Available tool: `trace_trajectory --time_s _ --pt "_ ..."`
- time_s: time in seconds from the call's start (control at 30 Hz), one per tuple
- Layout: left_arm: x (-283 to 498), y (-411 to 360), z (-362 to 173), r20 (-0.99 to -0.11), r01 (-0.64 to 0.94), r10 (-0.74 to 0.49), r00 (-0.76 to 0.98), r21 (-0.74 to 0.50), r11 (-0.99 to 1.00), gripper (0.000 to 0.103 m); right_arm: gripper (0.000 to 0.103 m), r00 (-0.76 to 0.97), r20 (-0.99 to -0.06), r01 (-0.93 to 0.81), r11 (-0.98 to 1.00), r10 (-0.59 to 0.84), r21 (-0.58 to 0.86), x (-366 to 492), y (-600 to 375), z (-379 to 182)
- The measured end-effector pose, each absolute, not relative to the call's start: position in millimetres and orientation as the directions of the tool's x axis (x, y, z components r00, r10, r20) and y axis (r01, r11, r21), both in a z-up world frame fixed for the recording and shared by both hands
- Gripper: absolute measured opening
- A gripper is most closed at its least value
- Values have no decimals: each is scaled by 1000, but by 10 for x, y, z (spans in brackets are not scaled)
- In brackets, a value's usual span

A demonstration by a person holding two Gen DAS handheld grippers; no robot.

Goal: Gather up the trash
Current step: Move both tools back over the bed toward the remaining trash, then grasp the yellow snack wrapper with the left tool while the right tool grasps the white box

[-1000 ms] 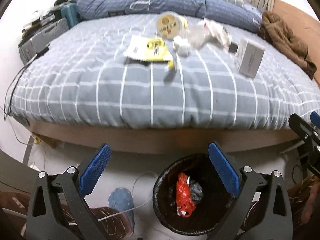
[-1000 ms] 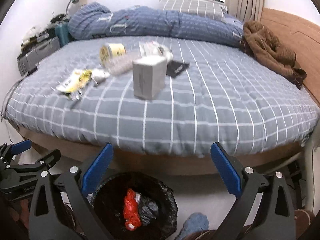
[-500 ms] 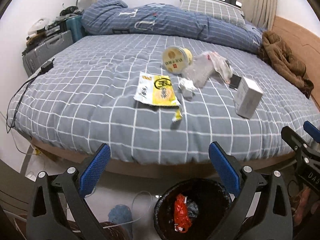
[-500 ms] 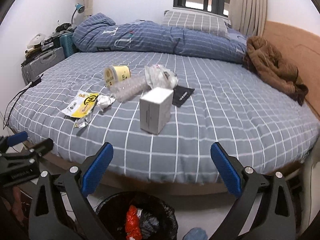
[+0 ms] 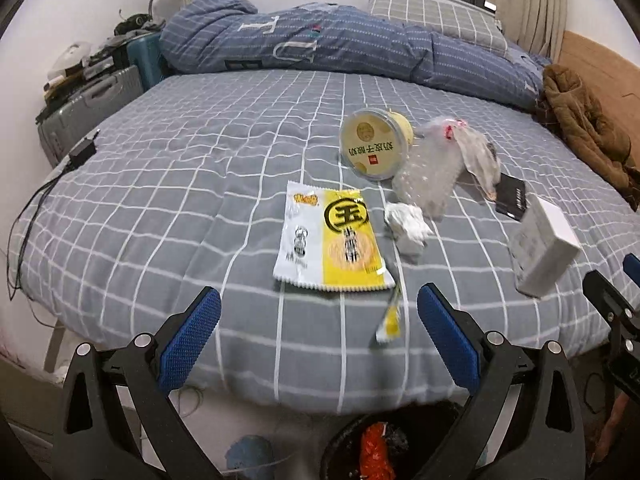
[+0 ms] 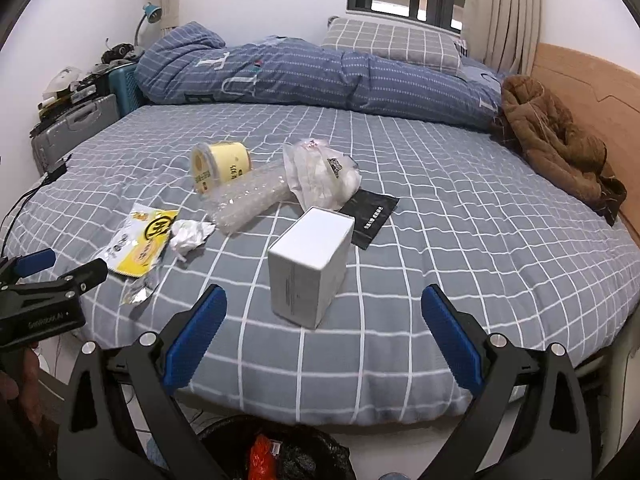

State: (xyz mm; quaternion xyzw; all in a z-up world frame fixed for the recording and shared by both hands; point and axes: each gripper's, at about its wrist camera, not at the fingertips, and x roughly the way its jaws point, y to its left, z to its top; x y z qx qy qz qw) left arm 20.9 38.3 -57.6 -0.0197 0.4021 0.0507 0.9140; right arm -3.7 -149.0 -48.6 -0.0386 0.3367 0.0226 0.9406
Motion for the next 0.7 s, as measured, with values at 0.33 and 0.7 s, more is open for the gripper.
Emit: trace_trajectory --time_s 0.33,0.7 --pt "757 401 -796 -770 -97 75 634 18 995 97 94 748 -664 -52 997 3 -55 400 -1425 -618" --pt "1077 422 -981 -790 -95 91 606 42 995 95 85 719 -695 -50 998 5 -45 654 -1369 -757"
